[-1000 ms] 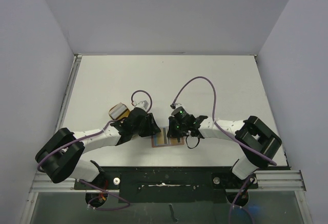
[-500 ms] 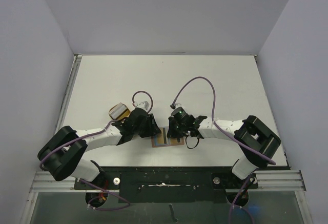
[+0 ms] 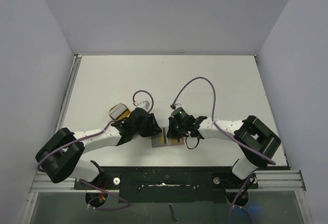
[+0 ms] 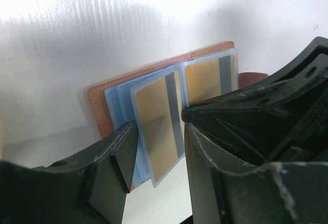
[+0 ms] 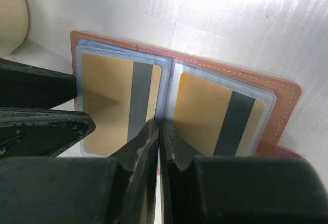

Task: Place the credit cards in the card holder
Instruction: Turn over the card slot in the card holder, then pick up the credit card from the storage box, then insert the credit card into the card holder.

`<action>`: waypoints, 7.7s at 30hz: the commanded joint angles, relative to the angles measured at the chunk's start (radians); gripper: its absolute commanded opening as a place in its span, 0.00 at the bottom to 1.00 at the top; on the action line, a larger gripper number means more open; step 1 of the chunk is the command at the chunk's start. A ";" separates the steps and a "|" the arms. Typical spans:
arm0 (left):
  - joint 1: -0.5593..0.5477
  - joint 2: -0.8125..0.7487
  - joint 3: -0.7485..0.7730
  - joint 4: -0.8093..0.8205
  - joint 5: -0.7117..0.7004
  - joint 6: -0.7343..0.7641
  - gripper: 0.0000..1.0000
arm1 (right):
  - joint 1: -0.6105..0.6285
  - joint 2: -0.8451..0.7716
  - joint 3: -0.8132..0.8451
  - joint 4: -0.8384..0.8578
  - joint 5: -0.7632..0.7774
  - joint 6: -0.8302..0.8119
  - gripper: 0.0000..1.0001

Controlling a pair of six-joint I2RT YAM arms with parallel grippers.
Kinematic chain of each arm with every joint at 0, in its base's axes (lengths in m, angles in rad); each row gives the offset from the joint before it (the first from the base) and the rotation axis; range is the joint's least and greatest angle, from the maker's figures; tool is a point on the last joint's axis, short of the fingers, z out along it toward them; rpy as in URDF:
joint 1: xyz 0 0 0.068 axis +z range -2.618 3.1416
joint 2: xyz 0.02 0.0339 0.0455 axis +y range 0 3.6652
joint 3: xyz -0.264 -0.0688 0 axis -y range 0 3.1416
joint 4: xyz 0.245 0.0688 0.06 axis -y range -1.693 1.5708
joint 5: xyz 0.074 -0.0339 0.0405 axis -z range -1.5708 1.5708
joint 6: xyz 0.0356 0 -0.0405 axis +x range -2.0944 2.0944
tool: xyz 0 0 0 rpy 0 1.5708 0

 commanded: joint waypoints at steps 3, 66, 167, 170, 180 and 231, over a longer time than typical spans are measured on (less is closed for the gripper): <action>-0.004 -0.039 0.027 0.036 -0.010 0.010 0.40 | 0.002 -0.002 -0.023 0.001 0.034 0.004 0.05; 0.115 -0.168 0.493 -0.663 -0.465 0.622 0.68 | 0.006 -0.554 -0.027 -0.210 0.319 0.012 0.59; 0.240 0.037 0.357 -0.510 -0.570 0.977 0.06 | 0.002 -0.520 -0.012 -0.193 0.293 -0.001 0.60; 0.240 0.030 0.373 -0.547 -0.563 0.949 0.00 | 0.003 -0.521 -0.019 -0.187 0.286 0.002 0.60; 0.240 -0.055 0.396 -0.626 -0.459 0.852 0.00 | 0.001 -0.497 -0.027 -0.192 0.266 -0.015 0.60; 0.088 -0.022 0.051 0.020 0.323 -0.021 0.00 | -0.075 -0.132 -0.038 -0.171 0.082 -0.098 0.28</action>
